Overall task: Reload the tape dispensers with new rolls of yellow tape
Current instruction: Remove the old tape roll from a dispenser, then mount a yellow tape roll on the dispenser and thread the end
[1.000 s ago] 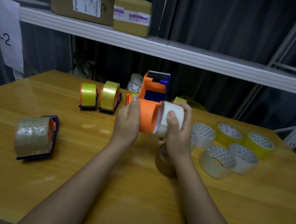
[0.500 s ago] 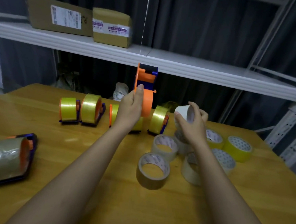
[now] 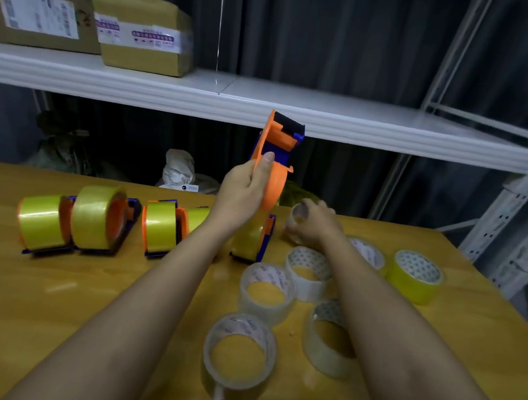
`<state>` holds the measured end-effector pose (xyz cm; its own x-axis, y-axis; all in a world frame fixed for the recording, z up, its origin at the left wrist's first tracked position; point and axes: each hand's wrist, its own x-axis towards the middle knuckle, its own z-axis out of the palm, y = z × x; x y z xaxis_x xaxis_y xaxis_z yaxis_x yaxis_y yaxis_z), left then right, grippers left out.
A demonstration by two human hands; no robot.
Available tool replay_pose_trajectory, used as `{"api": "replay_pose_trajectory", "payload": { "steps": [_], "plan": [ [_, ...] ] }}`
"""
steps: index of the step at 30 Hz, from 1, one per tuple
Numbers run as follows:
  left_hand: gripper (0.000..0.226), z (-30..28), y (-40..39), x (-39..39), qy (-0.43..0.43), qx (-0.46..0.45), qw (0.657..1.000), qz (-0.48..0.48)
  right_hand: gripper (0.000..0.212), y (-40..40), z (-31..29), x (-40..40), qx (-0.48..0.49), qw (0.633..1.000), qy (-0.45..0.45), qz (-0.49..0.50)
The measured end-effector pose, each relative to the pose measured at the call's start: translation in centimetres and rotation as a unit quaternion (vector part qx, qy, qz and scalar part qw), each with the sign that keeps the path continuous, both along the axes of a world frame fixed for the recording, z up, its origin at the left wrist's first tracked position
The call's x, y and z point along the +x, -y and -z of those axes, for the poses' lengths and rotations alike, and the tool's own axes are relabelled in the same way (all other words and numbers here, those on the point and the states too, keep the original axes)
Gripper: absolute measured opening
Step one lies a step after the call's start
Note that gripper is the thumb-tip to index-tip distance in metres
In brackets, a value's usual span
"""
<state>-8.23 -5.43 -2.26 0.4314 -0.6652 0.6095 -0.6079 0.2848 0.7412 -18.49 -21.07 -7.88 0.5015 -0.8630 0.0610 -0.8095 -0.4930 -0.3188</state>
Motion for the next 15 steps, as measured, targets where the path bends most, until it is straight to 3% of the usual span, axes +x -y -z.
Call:
{"api": "replay_pose_trajectory", "payload": {
  "steps": [3,5,11,15],
  "plan": [
    [0.044,0.1,1.1,-0.4,0.011,0.000,1.000,0.013,0.098,0.7,0.2,-0.7,0.016,1.000,-0.023,-0.005],
    [0.045,0.1,1.4,-1.0,0.016,-0.003,1.000,0.019,0.094,0.7,0.4,-1.9,0.008,1.000,0.000,-0.008],
    [0.046,-0.2,2.0,-3.9,0.003,-0.007,0.999,0.052,0.046,0.4,0.2,-9.9,-0.079,0.991,0.104,0.012],
    [0.048,-0.6,2.3,-6.6,-0.017,-0.011,0.998,0.067,0.058,1.0,0.1,-16.6,-0.007,0.994,0.070,0.084]
  ]
}}
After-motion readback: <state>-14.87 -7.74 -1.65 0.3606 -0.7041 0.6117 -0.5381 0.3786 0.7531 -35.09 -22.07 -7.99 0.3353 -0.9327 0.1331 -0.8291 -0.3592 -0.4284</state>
